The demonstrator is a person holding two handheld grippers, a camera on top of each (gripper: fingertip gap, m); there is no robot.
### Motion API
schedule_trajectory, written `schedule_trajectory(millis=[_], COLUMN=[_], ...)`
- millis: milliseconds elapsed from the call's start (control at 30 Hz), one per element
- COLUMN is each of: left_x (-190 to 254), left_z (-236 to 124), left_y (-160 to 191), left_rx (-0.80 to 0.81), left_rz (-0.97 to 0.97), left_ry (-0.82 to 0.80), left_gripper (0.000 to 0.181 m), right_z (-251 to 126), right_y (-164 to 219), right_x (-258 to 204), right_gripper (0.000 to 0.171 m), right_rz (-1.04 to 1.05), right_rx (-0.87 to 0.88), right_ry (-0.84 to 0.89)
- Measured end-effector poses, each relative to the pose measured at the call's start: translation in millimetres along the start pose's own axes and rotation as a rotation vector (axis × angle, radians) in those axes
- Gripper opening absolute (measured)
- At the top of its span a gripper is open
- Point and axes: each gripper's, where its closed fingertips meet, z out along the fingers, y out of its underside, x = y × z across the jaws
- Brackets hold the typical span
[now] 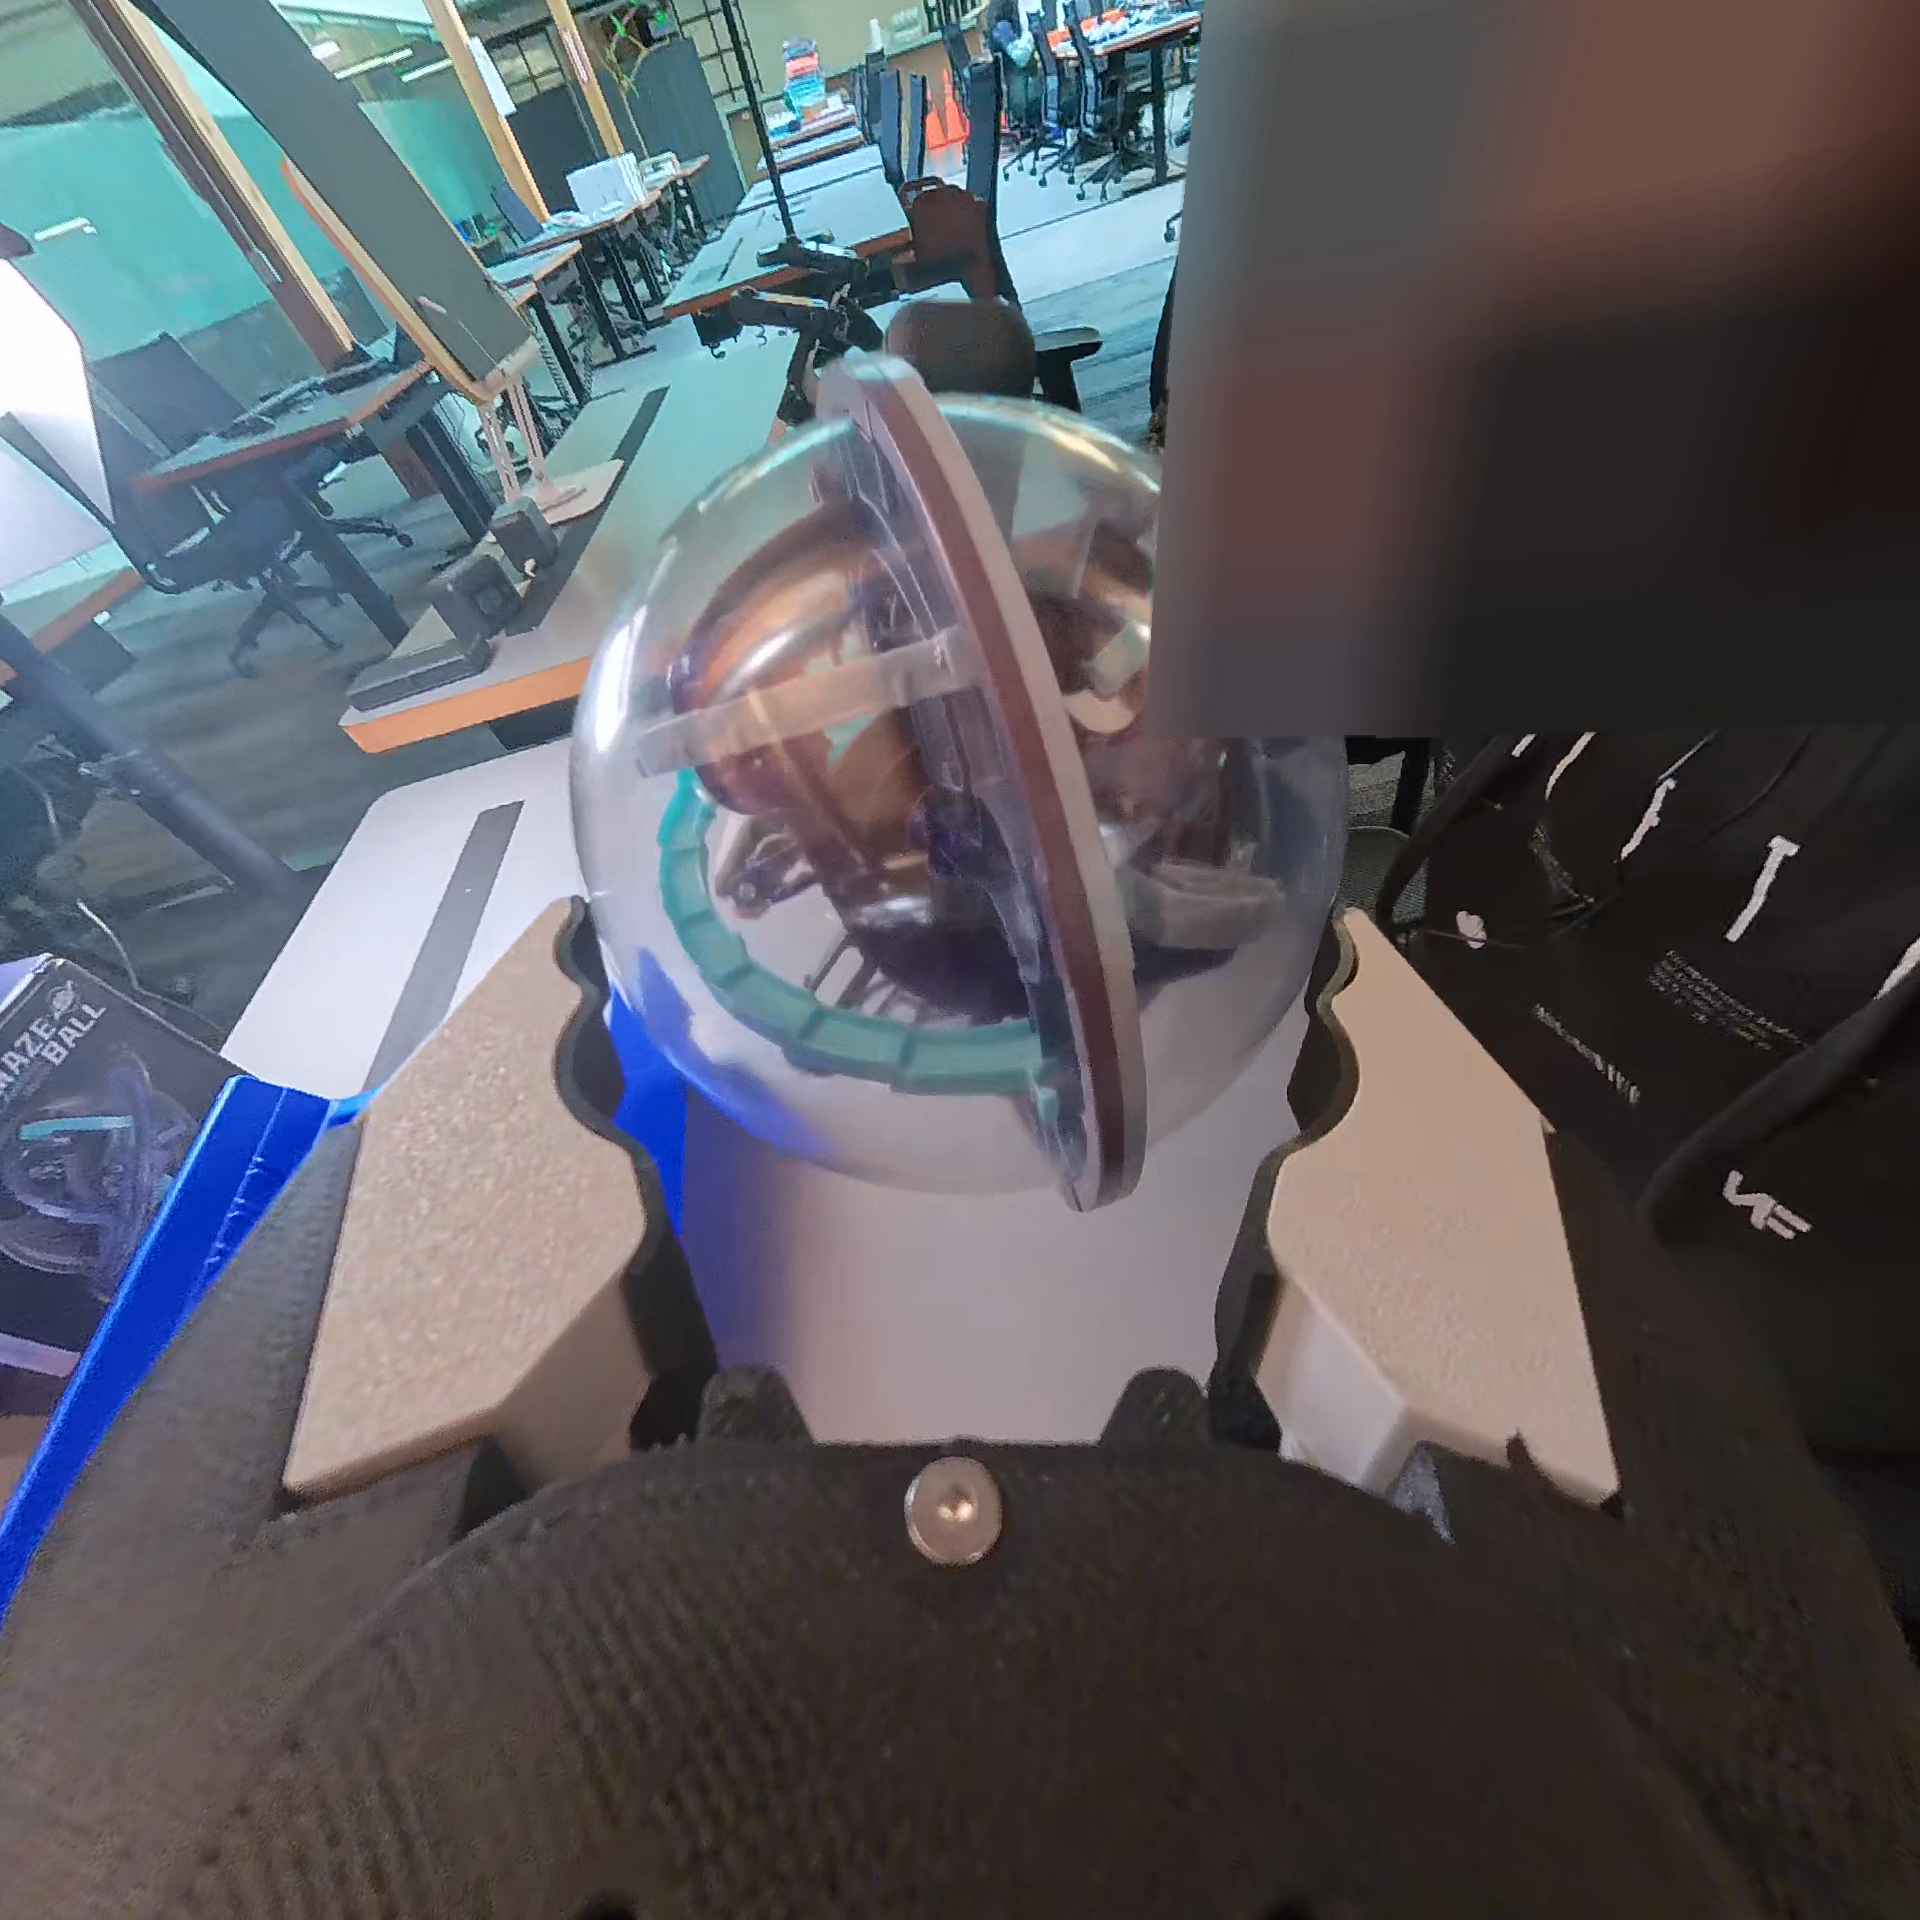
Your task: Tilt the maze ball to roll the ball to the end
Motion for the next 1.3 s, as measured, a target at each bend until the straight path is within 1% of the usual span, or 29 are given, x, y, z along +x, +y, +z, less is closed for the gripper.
schedule_trajectory(millis=[200,433,533,800,933,1067,1233,1300], left_x=[-7,-21,-29,-55,-60,-55,-53,-52], left_z=[5,0,-5,-23,-32,-40,-46,-50], left_y=[16,9,-3,-52,-70,-84,-85,-86], left_rx=[-0.018,0.058,0.094,0.178,0.194,0.153,0.107,0.112], left_rz=[0.025,0.018,0.014,0.020,0.082,0.174,0.198,0.197], left_ry=[-0.036,-0.056,-0.065,-0.096,-0.111,-0.128,-0.136,-0.139], left_gripper=[0.132,0.131,0.131,0.130,0.129,0.128,0.128,0.127], right_z=[-18,-18,-18,-18,-16,-14,-10,-7], right_y=[-28,-53,-70,-132,-158,-171,-175,-178], right_x=[9,23,32,61,64,58,55,54], right_gripper=[0.132,0.132,0.132,0.131,0.133,0.132,0.133,0.133], right_rz=[-0.041,-0.055,-0.055,-0.063,-0.117,-0.208,-0.233,-0.234], right_rx=[0.009,0.000,0.007,0.030,0.044,0.052,0.081,0.094], right_ry=[-0.023,-0.042,-0.052,-0.082,-0.083,-0.074,-0.073,-0.076])
